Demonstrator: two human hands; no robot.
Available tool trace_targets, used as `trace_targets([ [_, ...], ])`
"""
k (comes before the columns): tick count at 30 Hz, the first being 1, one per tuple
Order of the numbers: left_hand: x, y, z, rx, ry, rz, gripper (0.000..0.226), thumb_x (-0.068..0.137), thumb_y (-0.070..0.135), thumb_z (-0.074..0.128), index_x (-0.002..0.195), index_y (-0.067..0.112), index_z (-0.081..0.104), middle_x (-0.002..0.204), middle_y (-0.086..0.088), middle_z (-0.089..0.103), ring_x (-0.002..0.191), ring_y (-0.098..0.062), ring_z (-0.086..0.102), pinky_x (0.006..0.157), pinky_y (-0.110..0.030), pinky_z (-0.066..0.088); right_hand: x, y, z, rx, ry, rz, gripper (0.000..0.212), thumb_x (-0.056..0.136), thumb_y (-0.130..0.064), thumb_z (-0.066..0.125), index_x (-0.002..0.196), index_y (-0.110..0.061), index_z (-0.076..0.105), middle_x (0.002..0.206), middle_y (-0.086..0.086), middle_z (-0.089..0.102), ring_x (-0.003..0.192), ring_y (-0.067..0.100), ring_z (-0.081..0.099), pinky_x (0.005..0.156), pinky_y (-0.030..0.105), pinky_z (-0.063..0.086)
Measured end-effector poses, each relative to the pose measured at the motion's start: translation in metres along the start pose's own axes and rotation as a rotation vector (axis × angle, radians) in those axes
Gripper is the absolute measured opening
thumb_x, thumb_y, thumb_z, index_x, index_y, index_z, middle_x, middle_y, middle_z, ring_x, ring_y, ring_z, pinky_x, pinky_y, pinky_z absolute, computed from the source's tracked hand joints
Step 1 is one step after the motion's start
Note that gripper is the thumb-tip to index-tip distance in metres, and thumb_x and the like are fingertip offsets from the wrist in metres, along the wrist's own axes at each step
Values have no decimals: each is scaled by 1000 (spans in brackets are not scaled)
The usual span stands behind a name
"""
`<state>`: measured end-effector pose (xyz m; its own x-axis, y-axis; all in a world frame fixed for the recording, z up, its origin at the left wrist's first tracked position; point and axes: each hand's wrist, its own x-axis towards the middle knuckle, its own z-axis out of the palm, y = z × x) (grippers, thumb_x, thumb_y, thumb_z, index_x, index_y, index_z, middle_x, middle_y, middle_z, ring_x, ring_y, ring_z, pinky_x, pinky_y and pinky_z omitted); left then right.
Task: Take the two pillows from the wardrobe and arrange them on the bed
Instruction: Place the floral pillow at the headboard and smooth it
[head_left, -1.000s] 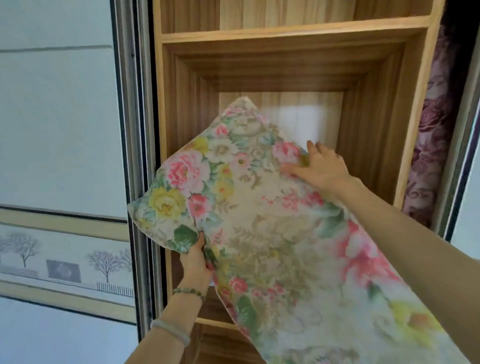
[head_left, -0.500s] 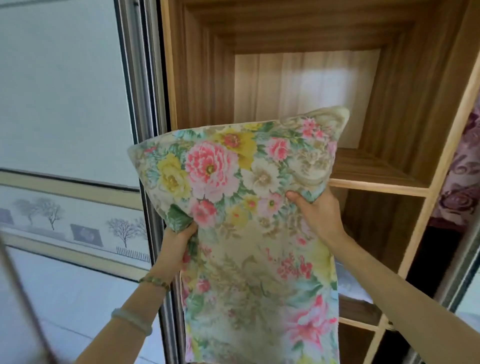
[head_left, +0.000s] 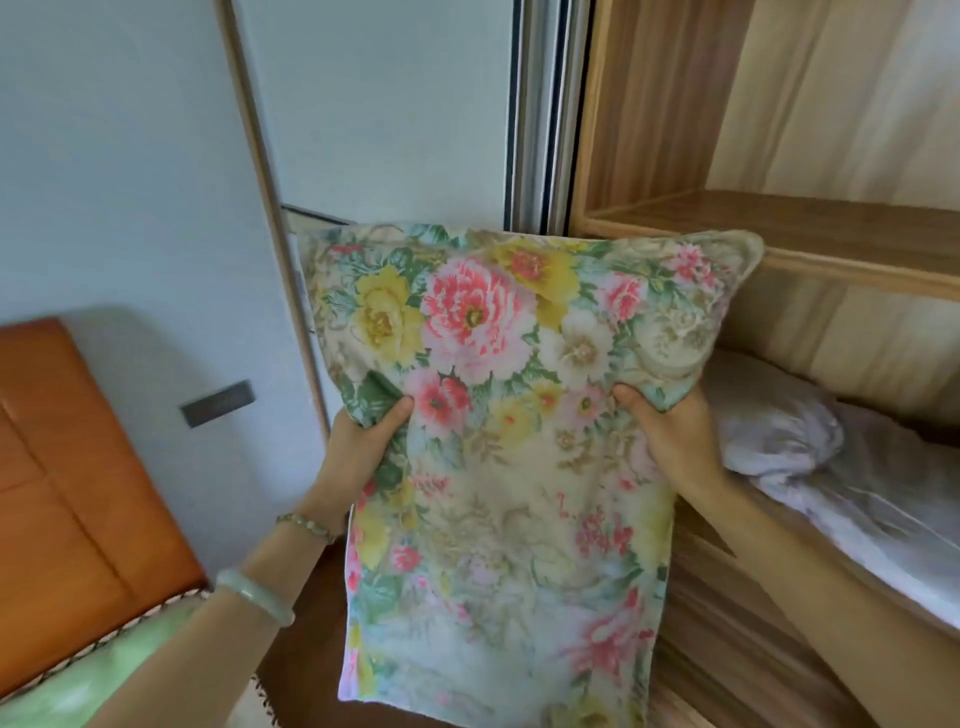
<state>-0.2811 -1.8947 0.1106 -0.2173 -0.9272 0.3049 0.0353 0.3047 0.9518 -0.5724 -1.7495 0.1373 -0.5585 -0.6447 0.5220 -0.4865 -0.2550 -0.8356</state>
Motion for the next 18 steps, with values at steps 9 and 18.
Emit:
trace_targets([
  [9,1,-39,-130,140,304,-95,19,86,28,70,73,19,60,58,17,66,55,3,61,50,-11,45,12,13,152,70,-253,-10,20,80,-38,72,99,-34,66,91,-28,64,86,-15,60,67,3,44],
  [18,25,-51,-206,175,444,-83,18,89,18,67,74,22,59,59,20,66,56,6,62,51,-8,46,40,9,267,143,-408,6,17,81,-25,74,79,-37,62,75,-26,66,73,-15,61,61,2,42],
])
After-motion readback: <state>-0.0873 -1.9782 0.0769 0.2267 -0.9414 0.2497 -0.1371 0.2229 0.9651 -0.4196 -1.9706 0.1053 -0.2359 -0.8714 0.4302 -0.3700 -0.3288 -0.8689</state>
